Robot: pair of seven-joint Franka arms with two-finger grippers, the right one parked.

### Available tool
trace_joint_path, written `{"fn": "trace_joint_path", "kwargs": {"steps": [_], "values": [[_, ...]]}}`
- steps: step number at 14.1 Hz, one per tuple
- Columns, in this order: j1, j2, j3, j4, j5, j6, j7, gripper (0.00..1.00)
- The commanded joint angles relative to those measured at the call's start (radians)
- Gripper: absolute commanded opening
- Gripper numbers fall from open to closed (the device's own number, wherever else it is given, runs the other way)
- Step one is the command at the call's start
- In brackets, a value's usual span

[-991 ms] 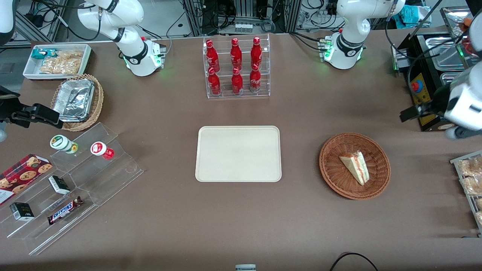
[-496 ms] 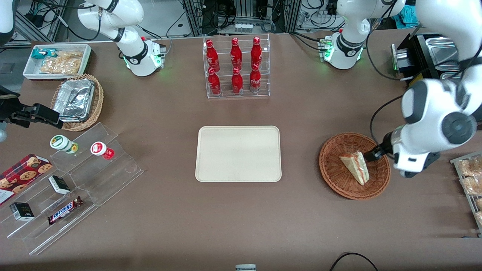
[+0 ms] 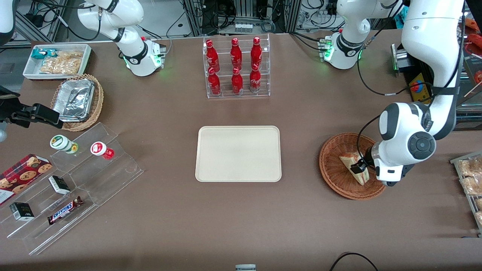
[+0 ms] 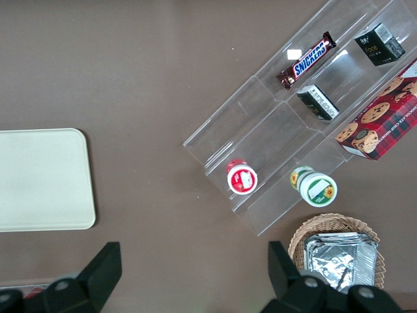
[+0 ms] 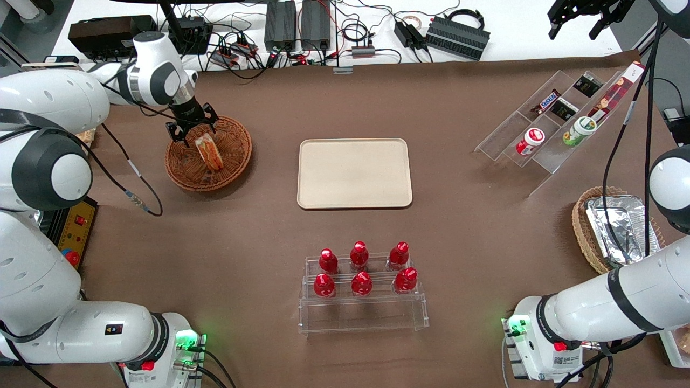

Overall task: Place sandwich from basket to tray
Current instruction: 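Lower the left gripper onto the wrapped sandwich and close on it, then lift the sandwich and carry it over the cream tray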

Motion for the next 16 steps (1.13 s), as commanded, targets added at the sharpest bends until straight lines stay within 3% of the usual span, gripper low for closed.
{"fn": "trace_joint_path", "kwargs": {"steps": [1, 4, 7, 9, 12, 16], "values": [[-0.008, -0.019, 0.003, -0.073, 0.012, 0.078, -0.026, 1.00], [-0.008, 0.009, 0.003, -0.092, 0.012, 0.138, -0.026, 0.98], [-0.008, 0.018, 0.003, -0.087, 0.012, 0.140, -0.021, 0.50], [-0.009, 0.013, 0.003, -0.066, 0.012, 0.129, -0.024, 0.31], [-0.035, -0.013, 0.000, -0.029, 0.012, 0.088, -0.020, 0.29], [-0.165, -0.013, 0.000, 0.164, 0.009, -0.152, -0.020, 0.29]]}}
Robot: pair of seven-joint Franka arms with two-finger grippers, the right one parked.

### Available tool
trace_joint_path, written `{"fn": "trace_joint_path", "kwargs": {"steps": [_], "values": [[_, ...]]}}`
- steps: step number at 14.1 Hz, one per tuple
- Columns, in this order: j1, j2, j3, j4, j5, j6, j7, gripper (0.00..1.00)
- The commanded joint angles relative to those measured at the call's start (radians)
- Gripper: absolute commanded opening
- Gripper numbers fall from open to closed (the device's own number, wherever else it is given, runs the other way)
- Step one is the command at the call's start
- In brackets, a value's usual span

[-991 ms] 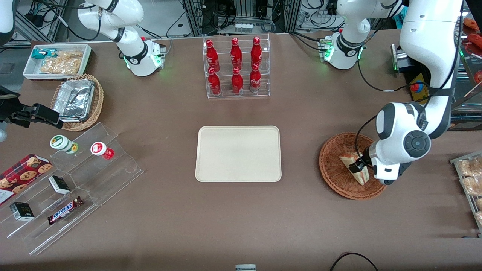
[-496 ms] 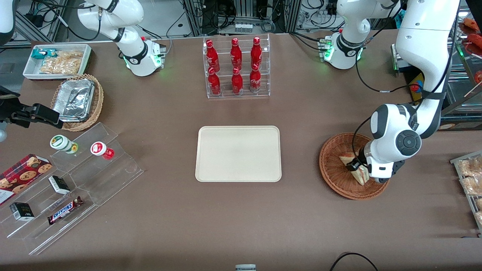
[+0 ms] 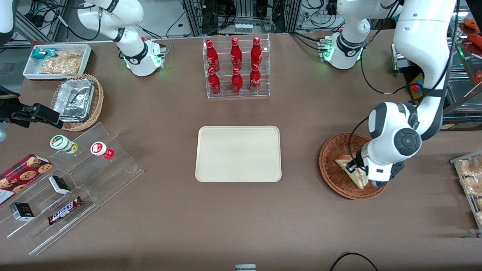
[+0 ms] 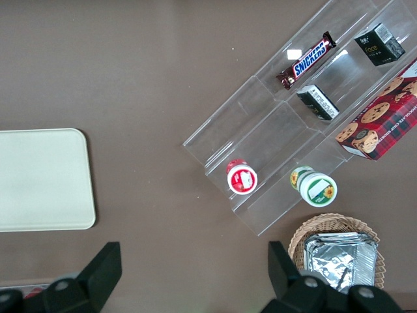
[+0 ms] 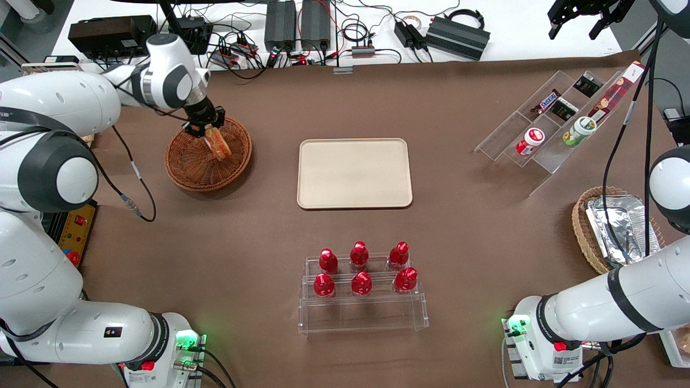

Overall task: Place sandwich from basket to tray
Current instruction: 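Lift the sandwich and carry it over the cream tray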

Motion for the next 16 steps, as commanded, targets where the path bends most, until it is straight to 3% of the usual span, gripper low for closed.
{"fn": "trace_joint_path", "kwargs": {"steps": [1, 9, 16], "values": [[-0.126, -0.003, 0.006, 0.143, 0.009, -0.173, -0.023, 0.29], [-0.483, 0.261, 0.006, 0.438, 0.009, -0.190, -0.020, 0.30], [-0.602, 0.462, 0.006, 0.628, 0.001, -0.155, -0.026, 0.30]]}}
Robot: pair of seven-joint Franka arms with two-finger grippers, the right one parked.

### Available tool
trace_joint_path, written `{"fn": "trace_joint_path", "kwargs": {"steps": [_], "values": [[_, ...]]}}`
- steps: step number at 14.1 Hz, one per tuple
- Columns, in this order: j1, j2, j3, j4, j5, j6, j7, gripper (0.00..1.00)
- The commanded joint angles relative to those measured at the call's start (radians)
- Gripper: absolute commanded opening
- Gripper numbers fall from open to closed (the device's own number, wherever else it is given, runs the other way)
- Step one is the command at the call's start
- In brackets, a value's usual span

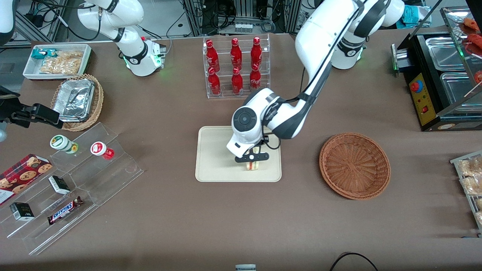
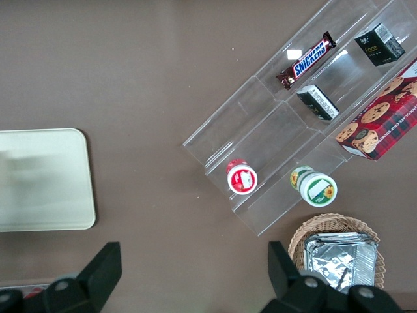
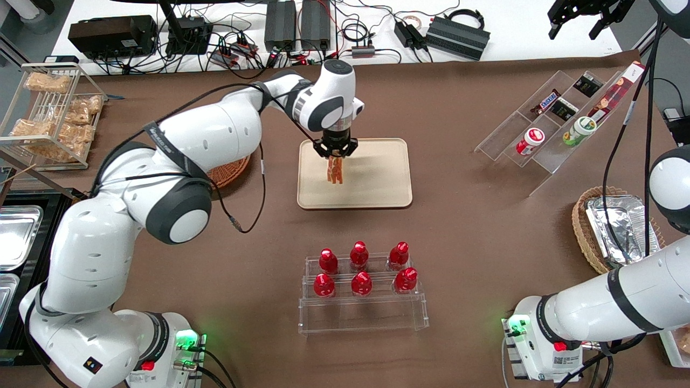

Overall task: Place sandwich from basket to tray
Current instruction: 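Lift the sandwich and carry it over the cream tray, then lower the sandwich onto the tray and open the left gripper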

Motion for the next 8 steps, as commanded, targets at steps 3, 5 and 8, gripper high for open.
{"fn": "trace_joint_path", "kwargs": {"steps": [3, 5, 8], "values": [[-0.043, 0.111, 0.012, 0.138, 0.001, 0.023, -0.008, 0.30], [-0.057, 0.126, 0.012, 0.137, 0.000, 0.043, -0.010, 0.31], [-0.057, 0.128, 0.010, 0.137, -0.006, 0.043, -0.050, 0.33]]}}
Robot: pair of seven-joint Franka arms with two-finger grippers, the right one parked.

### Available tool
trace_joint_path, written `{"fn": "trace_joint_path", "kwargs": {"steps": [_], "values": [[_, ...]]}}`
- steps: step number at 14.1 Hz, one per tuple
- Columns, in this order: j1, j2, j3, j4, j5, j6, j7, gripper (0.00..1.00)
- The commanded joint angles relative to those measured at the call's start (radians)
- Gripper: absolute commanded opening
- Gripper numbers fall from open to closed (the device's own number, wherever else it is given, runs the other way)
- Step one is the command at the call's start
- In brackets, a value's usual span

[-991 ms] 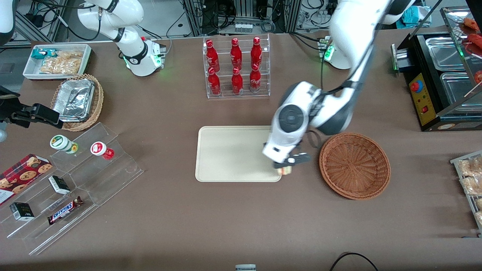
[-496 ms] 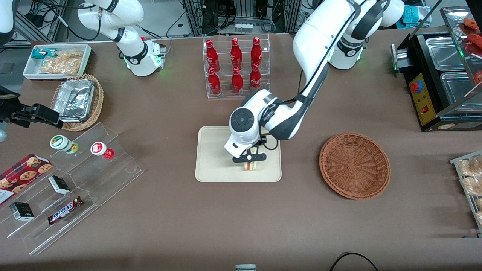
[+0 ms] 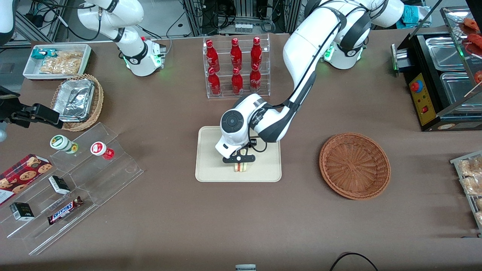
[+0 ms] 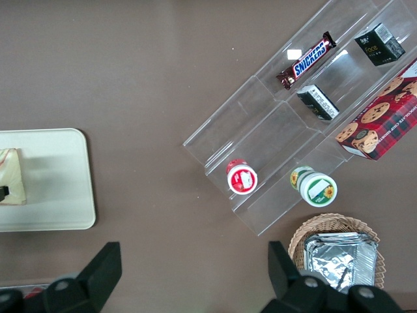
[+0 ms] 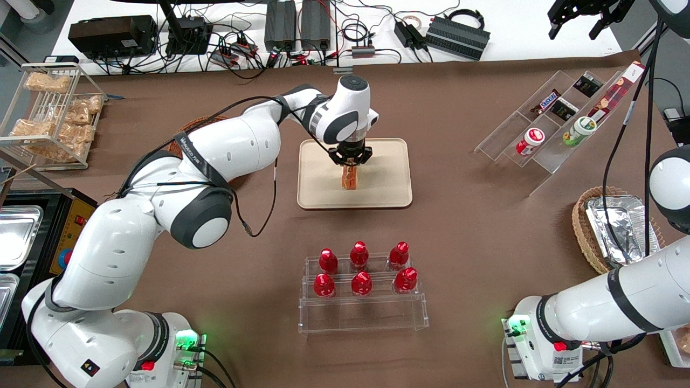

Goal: Place sandwich from basket to tray

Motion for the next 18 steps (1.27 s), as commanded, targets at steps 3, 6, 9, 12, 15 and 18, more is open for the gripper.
{"fn": "trace_joint_path", "kwargs": {"steps": [3, 6, 9, 12, 15, 18], "values": [[-0.013, 0.017, 0.010, 0.032, -0.006, -0.008, -0.072, 0.37], [-0.008, -0.010, 0.012, 0.032, -0.005, -0.024, -0.069, 1.00], [0.030, -0.106, 0.019, 0.027, 0.001, -0.119, -0.056, 1.00], [0.139, -0.255, 0.018, -0.005, 0.003, -0.245, 0.017, 1.00], [0.235, -0.483, 0.018, -0.210, -0.006, -0.273, 0.143, 1.00], [0.320, -0.698, 0.018, -0.433, -0.005, -0.276, 0.238, 1.00]]}}
